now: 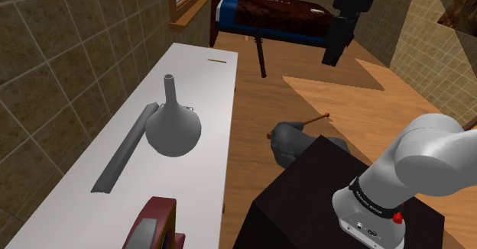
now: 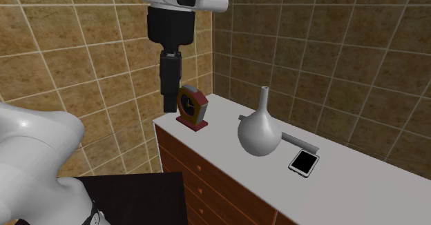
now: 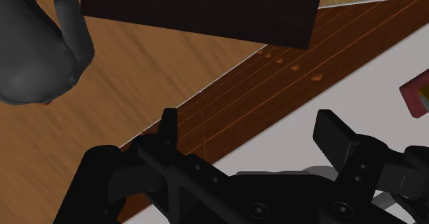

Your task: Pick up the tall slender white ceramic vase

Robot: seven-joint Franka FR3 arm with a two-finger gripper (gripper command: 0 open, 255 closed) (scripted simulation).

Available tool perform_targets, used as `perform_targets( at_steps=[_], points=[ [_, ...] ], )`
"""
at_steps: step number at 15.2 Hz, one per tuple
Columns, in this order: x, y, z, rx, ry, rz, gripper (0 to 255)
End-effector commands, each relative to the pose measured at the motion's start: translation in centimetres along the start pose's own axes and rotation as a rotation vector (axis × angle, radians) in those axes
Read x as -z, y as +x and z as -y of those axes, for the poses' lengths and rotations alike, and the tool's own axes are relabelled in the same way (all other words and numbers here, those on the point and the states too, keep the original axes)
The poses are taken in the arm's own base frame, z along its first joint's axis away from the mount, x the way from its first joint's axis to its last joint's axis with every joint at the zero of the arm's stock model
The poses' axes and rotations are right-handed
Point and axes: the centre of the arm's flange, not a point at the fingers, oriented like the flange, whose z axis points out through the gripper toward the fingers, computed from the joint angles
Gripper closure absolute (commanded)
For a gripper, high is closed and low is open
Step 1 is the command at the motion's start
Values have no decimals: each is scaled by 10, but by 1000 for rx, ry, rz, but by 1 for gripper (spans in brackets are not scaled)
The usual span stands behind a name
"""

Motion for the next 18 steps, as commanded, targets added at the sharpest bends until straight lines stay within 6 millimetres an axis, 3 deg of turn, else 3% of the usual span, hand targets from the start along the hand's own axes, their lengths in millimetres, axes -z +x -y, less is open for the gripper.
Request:
perform_targets(
  at_steps=[1, 18],
  points=[
    [0, 0, 0, 0, 0, 0, 0],
    [-31, 176, 140, -62, 1, 22, 0]
  ],
)
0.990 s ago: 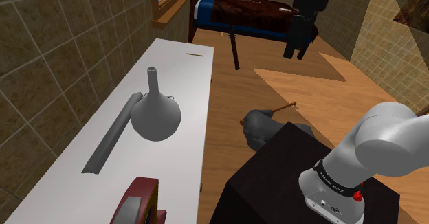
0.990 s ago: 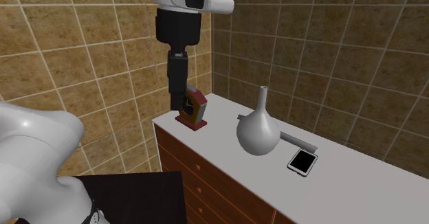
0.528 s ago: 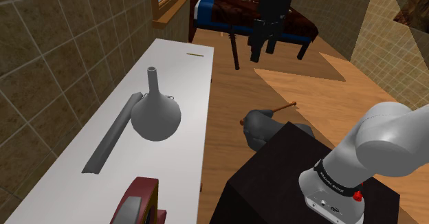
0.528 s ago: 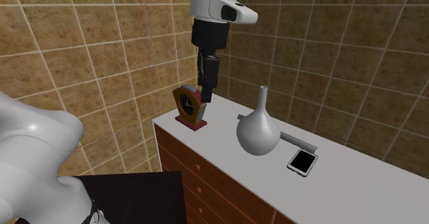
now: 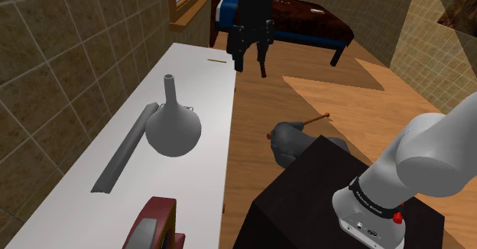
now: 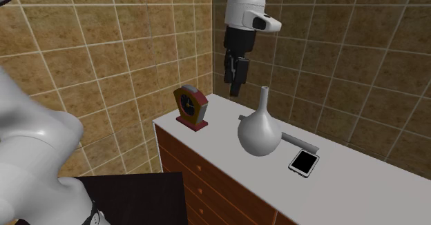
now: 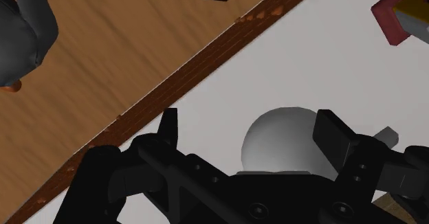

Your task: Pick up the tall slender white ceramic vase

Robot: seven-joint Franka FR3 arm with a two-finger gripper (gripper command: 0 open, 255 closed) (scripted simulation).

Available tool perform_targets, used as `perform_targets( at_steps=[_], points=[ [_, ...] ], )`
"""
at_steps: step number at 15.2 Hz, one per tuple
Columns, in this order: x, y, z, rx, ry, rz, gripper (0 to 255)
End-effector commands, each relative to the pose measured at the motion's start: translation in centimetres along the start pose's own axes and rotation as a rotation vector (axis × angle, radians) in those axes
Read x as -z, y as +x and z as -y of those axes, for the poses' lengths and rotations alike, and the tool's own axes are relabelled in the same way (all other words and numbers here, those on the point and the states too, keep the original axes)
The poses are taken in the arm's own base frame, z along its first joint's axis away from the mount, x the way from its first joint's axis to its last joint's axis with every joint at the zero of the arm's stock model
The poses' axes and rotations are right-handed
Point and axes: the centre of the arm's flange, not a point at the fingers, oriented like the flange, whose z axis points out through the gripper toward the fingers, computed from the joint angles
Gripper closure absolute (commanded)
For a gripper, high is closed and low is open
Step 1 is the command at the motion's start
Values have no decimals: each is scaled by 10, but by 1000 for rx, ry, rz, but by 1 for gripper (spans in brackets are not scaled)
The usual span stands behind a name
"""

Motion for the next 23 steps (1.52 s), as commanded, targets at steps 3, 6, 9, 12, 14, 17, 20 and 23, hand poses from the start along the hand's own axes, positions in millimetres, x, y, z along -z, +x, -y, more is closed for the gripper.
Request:
perform_targets(
  at_steps=[3, 6, 9, 12, 14, 17, 20, 23],
  points=[
    [-7, 41, 34, -16, 1, 5, 0],
    [-12, 72, 59, -27, 1, 9, 0],
    [-18, 103, 84, -37, 2, 13, 0],
    [-23, 135, 108, -48, 2, 17, 0],
    [-27, 156, 124, -56, 2, 20, 0],
    [-36, 177, 140, -63, 2, 22, 0],
    [-52, 180, 140, -63, 2, 22, 0],
    [-67, 182, 140, -63, 2, 22, 0]
  ],
)
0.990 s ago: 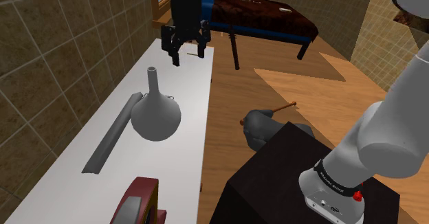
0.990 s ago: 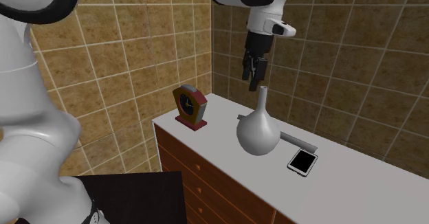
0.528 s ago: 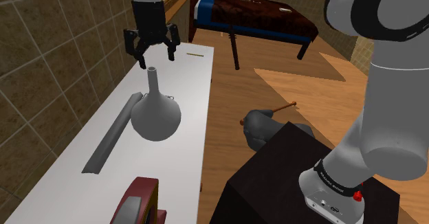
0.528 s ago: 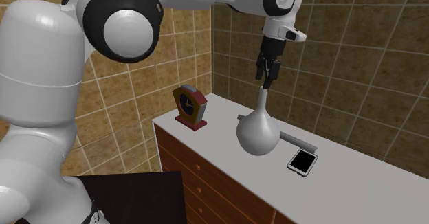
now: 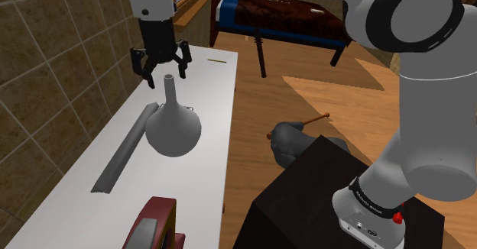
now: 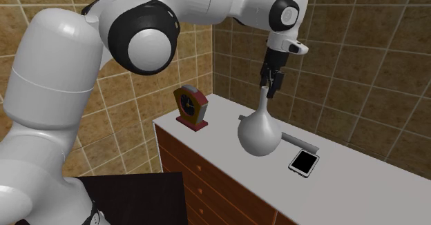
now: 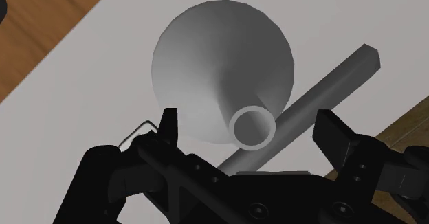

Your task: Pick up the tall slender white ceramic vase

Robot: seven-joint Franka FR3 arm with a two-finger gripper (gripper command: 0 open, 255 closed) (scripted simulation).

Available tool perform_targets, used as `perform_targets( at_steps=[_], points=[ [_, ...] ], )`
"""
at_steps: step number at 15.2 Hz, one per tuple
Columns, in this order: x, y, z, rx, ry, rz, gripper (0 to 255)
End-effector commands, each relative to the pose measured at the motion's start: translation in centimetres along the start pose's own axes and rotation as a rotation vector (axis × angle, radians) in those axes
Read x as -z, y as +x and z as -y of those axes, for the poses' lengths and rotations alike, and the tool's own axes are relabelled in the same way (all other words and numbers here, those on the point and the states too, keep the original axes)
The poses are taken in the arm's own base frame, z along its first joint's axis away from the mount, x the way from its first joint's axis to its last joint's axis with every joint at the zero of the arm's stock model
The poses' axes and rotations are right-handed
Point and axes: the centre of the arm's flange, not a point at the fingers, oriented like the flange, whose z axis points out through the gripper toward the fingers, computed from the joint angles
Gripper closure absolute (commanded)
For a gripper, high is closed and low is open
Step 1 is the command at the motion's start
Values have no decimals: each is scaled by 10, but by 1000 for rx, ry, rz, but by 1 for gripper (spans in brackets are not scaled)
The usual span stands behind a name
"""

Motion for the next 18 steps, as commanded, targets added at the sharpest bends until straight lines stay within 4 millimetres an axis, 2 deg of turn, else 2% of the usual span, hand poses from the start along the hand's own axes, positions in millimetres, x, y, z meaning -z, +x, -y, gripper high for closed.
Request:
perform_targets(
  at_steps=[1, 3, 4, 13, 18],
  points=[
    [-8, 1, -1, 0, 0, 0, 0],
    [-8, 1, -1, 0, 0, 0, 0],
    [-8, 1, -1, 0, 0, 0, 255],
    [-8, 1, -1, 0, 0, 0, 255],
    [18, -3, -1, 0, 0, 0, 255]
  ],
)
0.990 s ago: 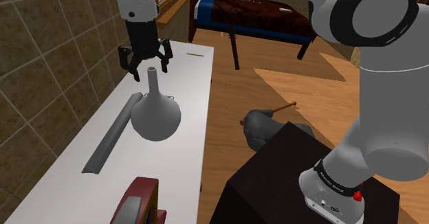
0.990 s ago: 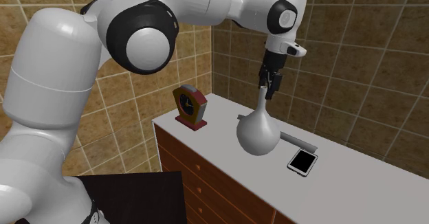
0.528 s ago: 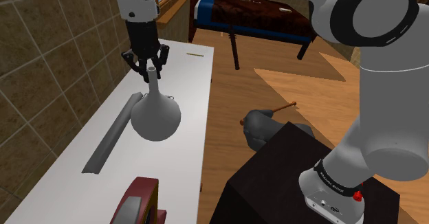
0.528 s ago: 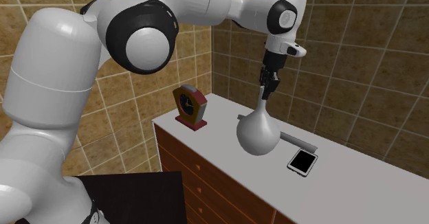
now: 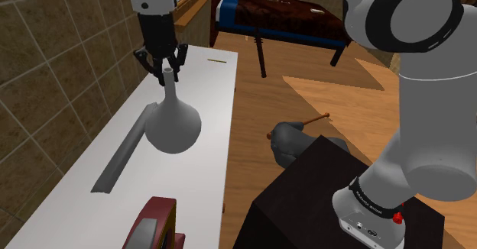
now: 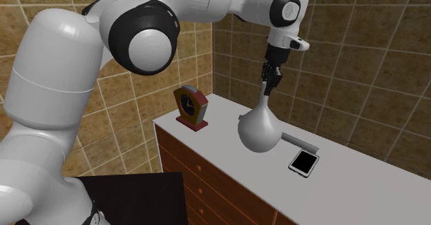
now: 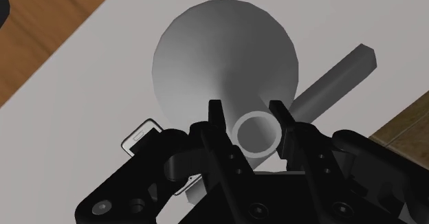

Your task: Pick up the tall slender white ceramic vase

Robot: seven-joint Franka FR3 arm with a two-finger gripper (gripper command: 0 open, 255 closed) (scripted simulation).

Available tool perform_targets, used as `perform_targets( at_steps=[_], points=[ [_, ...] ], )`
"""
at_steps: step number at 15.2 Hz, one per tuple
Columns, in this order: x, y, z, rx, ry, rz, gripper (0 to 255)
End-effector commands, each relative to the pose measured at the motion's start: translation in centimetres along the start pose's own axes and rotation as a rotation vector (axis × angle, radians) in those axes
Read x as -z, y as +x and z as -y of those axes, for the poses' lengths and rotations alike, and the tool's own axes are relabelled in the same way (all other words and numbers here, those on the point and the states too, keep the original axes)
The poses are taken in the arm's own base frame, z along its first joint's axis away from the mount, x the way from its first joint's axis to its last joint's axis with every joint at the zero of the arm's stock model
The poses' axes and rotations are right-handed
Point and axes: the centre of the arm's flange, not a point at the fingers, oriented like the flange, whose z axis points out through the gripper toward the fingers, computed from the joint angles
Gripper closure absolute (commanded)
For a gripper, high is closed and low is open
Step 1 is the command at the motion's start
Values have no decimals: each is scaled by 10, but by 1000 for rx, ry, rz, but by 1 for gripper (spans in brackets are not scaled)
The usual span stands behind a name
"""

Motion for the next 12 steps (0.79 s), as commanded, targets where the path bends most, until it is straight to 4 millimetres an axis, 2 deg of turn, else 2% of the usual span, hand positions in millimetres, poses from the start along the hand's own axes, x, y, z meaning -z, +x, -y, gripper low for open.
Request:
perform_targets(
  at_steps=[1, 10, 12],
  points=[
    [11, -3, 0, 0, 1, -1, 255],
    [58, -10, 0, 0, 1, -1, 255],
    [59, -10, 0, 0, 1, -1, 255]
  ],
)
